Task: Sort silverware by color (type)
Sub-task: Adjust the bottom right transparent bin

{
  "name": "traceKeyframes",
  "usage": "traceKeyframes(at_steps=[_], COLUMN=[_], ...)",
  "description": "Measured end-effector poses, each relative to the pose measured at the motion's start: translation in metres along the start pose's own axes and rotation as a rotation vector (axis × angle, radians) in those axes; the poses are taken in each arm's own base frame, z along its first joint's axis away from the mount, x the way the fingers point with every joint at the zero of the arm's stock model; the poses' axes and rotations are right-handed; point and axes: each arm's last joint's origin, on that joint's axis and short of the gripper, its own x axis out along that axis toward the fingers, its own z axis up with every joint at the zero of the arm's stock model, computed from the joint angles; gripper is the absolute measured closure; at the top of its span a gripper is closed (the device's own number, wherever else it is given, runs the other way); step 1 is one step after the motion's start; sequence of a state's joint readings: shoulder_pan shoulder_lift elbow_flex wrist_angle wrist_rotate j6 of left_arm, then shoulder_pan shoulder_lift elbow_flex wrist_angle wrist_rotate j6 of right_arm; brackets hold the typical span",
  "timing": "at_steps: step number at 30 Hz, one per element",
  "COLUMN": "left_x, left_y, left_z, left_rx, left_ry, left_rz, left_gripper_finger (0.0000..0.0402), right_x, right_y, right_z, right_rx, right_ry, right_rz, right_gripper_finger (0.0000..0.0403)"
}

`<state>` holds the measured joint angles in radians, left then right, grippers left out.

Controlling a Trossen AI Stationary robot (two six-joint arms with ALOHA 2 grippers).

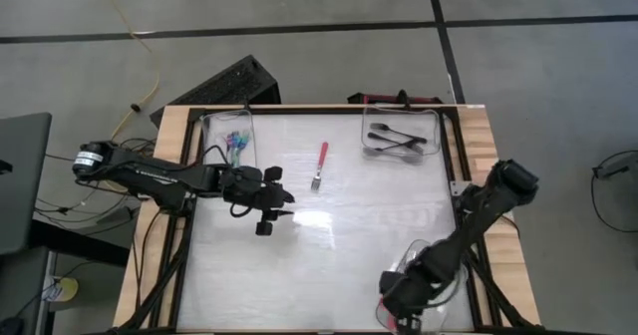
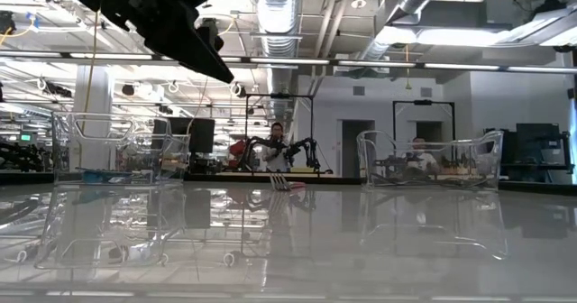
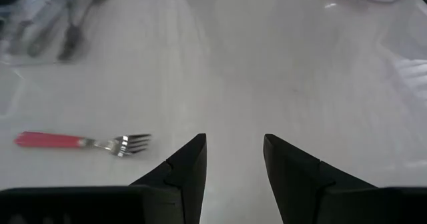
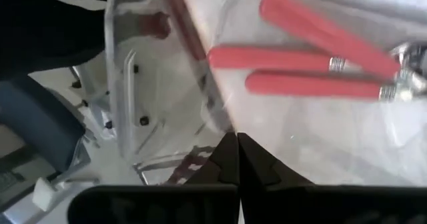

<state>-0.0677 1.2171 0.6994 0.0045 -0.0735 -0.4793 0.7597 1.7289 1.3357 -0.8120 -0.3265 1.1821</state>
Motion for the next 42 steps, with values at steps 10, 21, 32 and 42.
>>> traceKeyframes(at_steps=[10,21,32,42], left_x=[0.002,0.001,0.001,0.001], left_y=[-0.001,-0.003,-0.002,-0.002], left_z=[-0.003,-0.004,-0.004,-0.003], left_rx=[-0.044,-0.082,-0.112,-0.147], left_ry=[0.033,0.039,0.036,0.021], left_rz=[-0.018,-0.028,-0.020,0.004], left_gripper_finger=[0.0266,0.0266,0.0266,0.0266], right_x=[0.019,-0.002,-0.039,-0.109], right_y=[-0.013,-0.051,-0.099,-0.124], right_z=[0.051,0.086,0.107,0.081], right_rx=[-0.061,0.091,0.134,0.018], right_ry=[0.003,-0.076,-0.050,-0.197], right_rz=[0.051,-0.101,-0.247,-0.229], right_gripper_finger=[0.0386,0.0386,0.0386,0.0388])
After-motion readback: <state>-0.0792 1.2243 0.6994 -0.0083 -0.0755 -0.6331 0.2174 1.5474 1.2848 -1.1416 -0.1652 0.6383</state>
